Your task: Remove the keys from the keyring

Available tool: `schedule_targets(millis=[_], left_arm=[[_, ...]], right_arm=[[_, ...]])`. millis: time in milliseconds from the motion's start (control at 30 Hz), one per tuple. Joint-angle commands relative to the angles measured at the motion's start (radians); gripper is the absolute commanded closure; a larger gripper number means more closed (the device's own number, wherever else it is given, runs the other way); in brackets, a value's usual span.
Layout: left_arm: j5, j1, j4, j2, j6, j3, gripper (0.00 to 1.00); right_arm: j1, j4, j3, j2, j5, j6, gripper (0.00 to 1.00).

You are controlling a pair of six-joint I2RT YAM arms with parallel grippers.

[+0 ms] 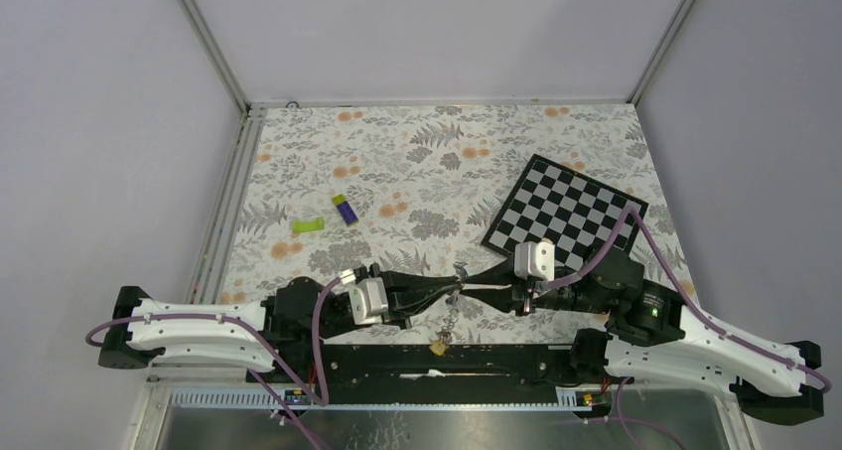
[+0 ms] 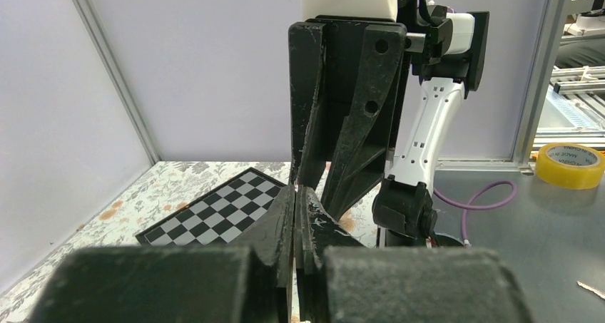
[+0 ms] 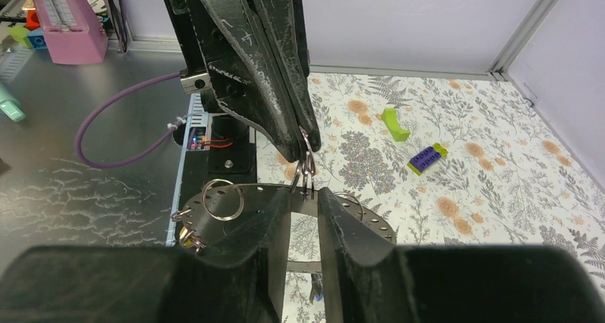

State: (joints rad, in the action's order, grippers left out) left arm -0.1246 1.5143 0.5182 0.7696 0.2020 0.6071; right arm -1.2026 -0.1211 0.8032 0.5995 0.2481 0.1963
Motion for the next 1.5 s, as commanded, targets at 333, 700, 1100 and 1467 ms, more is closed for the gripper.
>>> schedule_targets(millis=[333,700,1100,1467], left_arm=[[0.007,-0.002,0.106,-0.001,-0.003,0.038,1.0],[-0.012,-0.002,0.077,-0.035,-0.008,0.033,1.0],[-0.025,-0.002,0.03,-0.069,-0.012,0.03,1.0],[-0.037,-0.002,0.005,-0.069,-0.033,0.008,1.0]], right_arm=[[-0.004,0.086,0.005,-0.011,0.006,-0.035,0.94],[-0.004,0.031,0.06,-0.028,0.038,-0.036,1.0],[-0.004,-0.028,0.124,-0.041,0.061,-0.023,1.0],[-0.003,0.056,0.122,-0.057,0.077,-0.055,1.0]])
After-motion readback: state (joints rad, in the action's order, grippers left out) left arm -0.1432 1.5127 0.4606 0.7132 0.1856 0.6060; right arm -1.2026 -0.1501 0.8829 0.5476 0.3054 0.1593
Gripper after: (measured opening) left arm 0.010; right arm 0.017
